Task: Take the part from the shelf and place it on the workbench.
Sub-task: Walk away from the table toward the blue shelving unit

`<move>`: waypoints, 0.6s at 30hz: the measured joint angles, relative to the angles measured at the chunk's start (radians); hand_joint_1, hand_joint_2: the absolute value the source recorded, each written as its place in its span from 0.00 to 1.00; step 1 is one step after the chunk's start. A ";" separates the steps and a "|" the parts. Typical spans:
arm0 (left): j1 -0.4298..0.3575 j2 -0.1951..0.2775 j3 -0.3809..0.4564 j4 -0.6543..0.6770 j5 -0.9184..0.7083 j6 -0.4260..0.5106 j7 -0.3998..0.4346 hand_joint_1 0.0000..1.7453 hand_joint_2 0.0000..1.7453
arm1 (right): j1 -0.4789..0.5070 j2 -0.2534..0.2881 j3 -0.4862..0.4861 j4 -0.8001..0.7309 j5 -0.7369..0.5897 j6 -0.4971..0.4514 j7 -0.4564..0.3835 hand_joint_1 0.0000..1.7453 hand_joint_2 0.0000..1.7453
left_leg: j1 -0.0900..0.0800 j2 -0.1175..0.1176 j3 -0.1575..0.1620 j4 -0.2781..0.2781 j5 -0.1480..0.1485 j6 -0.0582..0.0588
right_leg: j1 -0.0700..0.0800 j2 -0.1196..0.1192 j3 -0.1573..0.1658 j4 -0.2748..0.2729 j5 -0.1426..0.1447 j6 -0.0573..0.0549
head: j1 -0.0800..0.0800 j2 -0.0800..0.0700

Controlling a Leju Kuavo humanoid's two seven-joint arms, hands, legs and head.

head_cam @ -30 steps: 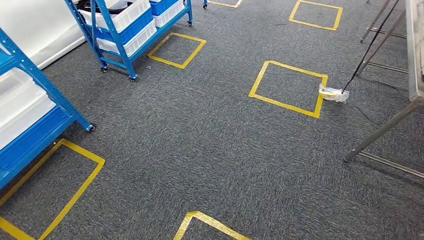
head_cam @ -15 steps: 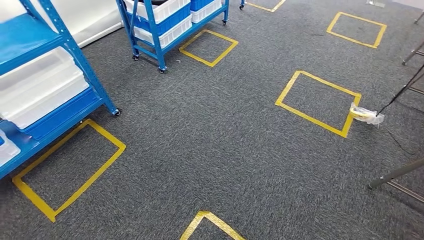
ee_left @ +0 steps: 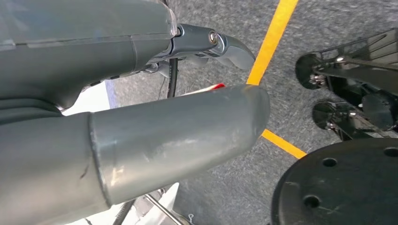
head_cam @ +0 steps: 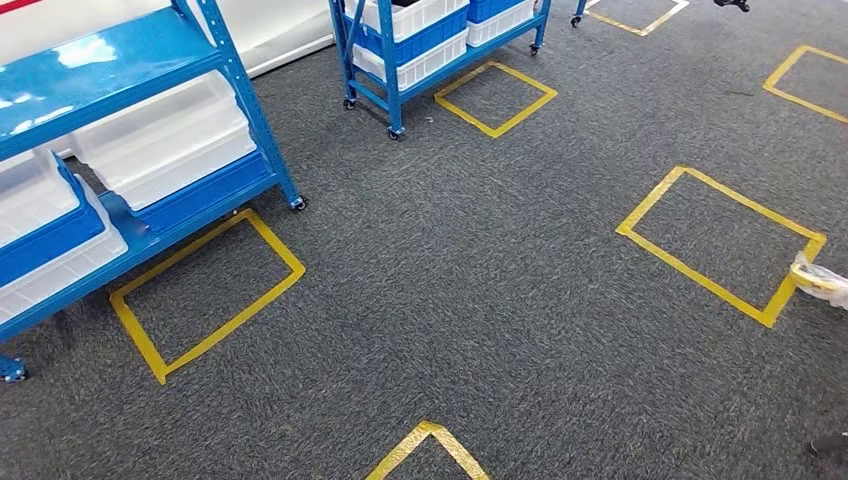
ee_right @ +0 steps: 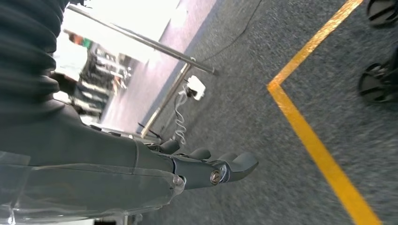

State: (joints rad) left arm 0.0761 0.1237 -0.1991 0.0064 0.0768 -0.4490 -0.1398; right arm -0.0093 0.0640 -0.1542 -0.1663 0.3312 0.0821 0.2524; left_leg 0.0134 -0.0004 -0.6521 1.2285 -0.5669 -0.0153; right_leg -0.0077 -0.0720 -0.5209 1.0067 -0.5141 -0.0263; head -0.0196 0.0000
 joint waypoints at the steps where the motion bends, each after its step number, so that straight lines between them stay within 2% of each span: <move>1: 0.001 0.000 0.002 0.000 -0.001 0.000 0.000 0.00 0.00 | -0.001 0.000 0.000 0.000 0.000 0.002 -0.002 0.00 1.00 | -0.002 0.014 0.038 -0.069 0.036 0.004 | 0.001 -0.012 0.005 0.000 -0.004 0.002 | 0.000 0.000; 3: -0.001 0.001 0.005 0.000 -0.003 0.000 0.001 0.00 0.00 | -0.002 0.000 0.000 0.000 0.000 0.006 -0.005 0.00 1.00 | -0.011 0.054 0.100 -0.187 0.075 0.017 | 0.004 -0.035 0.015 0.000 -0.011 0.010 | 0.000 0.000; 4: -0.002 0.002 0.006 0.000 -0.003 0.000 0.001 0.00 0.00 | -0.002 0.001 0.000 0.000 0.000 0.008 -0.007 0.00 1.00 | -0.015 0.065 0.112 -0.215 0.081 0.023 | 0.005 -0.045 0.018 0.001 -0.014 0.014 | 0.001 0.000; 5: -0.002 0.002 0.008 0.000 -0.003 0.000 0.001 0.00 0.00 | -0.004 0.001 0.000 0.000 0.000 0.008 -0.008 0.00 1.00 | -0.019 0.064 0.112 -0.221 0.078 0.027 | 0.006 -0.055 0.021 0.000 -0.015 0.019 | 0.001 0.000; 6: 0.000 0.002 0.009 0.000 -0.003 0.000 0.001 0.00 0.00 | -0.007 0.001 0.000 0.000 0.000 0.009 -0.009 0.00 1.00 | -0.019 0.052 0.111 -0.224 0.081 0.032 | 0.007 -0.064 0.025 -0.001 -0.016 0.024 | 0.001 0.000; 7: 0.002 0.002 0.010 0.000 -0.003 0.000 0.001 0.00 0.00 | -0.010 0.001 0.000 0.000 0.000 0.010 -0.009 0.00 1.00 | -0.016 0.041 0.114 -0.229 0.085 0.037 | 0.005 -0.058 0.029 0.000 -0.020 0.030 | 0.001 0.000; 9: 0.002 0.001 0.012 0.000 -0.003 0.000 0.001 0.00 0.00 | -0.011 0.000 0.000 -0.001 0.000 0.010 -0.010 0.00 1.00 | -0.009 0.021 0.120 -0.241 0.094 0.049 | 0.002 -0.003 0.016 0.042 -0.052 0.038 | 0.002 0.000; 10: 0.001 0.001 0.012 0.000 -0.003 0.000 0.002 0.00 0.00 | -0.009 0.000 0.000 -0.001 0.000 0.011 -0.011 0.00 1.00 | -0.006 0.011 0.122 -0.244 0.098 0.054 | -0.002 0.033 -0.008 0.094 -0.083 0.041 | 0.002 0.000; 11: -0.002 0.000 0.013 0.000 -0.003 0.000 0.002 0.00 0.00 | -0.007 0.000 0.000 0.000 0.000 0.011 -0.011 0.00 1.00 | -0.005 0.000 0.120 -0.244 0.099 0.056 | -0.003 0.057 -0.041 0.160 -0.117 0.042 | 0.002 0.000; 12: -0.004 0.000 0.014 0.000 -0.003 0.000 0.002 0.00 0.00 | -0.005 0.000 0.000 0.000 0.000 0.012 -0.011 0.00 1.00 | -0.005 -0.013 0.117 -0.243 0.100 0.057 | -0.005 0.067 -0.076 0.226 -0.143 0.044 | 0.002 0.000; 13: -0.005 0.000 0.015 0.000 -0.003 0.000 0.001 0.00 0.25 | -0.003 0.000 0.000 0.000 0.000 0.013 -0.012 0.00 1.00 | -0.005 -0.026 0.116 -0.241 0.099 0.057 | -0.006 0.070 -0.103 0.272 -0.152 0.046 | 0.002 0.000; 14: -0.005 -0.001 0.017 0.000 -0.004 0.000 0.001 0.00 0.50 | -0.002 -0.001 0.000 0.000 0.000 0.013 -0.012 0.00 1.00 | -0.005 -0.041 0.116 -0.238 0.099 0.057 | -0.007 0.071 -0.113 0.281 -0.139 0.049 | 0.002 0.000; 15: -0.005 -0.002 0.019 0.000 -0.004 0.000 0.001 0.00 0.75 | -0.002 -0.001 0.000 0.000 0.000 0.014 -0.013 0.00 1.00 | -0.004 -0.056 0.116 -0.235 0.097 0.055 | -0.009 0.074 -0.104 0.251 -0.107 0.050 | 0.002 0.000; 16: -0.005 -0.002 0.020 0.000 -0.004 0.000 0.001 0.00 1.00 | -0.002 -0.002 0.000 0.000 0.000 0.014 -0.015 0.00 1.00 | -0.002 -0.071 0.116 -0.231 0.094 0.051 | -0.013 0.084 -0.080 0.189 -0.063 0.052 | 0.002 0.000; 18: -0.007 -0.003 0.024 0.000 -0.004 0.000 0.001 0.00 1.00 | 0.000 -0.004 0.000 0.001 0.000 0.014 -0.018 0.00 1.00 | -0.002 -0.098 0.110 -0.217 0.087 0.039 | -0.019 0.128 -0.033 0.071 -0.010 0.053 | 0.002 0.000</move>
State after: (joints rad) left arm 0.0696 0.1209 -0.1756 0.0064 0.0728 -0.4490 -0.1384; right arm -0.0089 0.0604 -0.1545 -0.1656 0.3315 0.0962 0.2345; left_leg 0.0115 -0.0988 -0.5424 1.0114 -0.4800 0.0240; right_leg -0.0271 0.0558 -0.5541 1.0774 -0.5241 0.0266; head -0.0171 0.0000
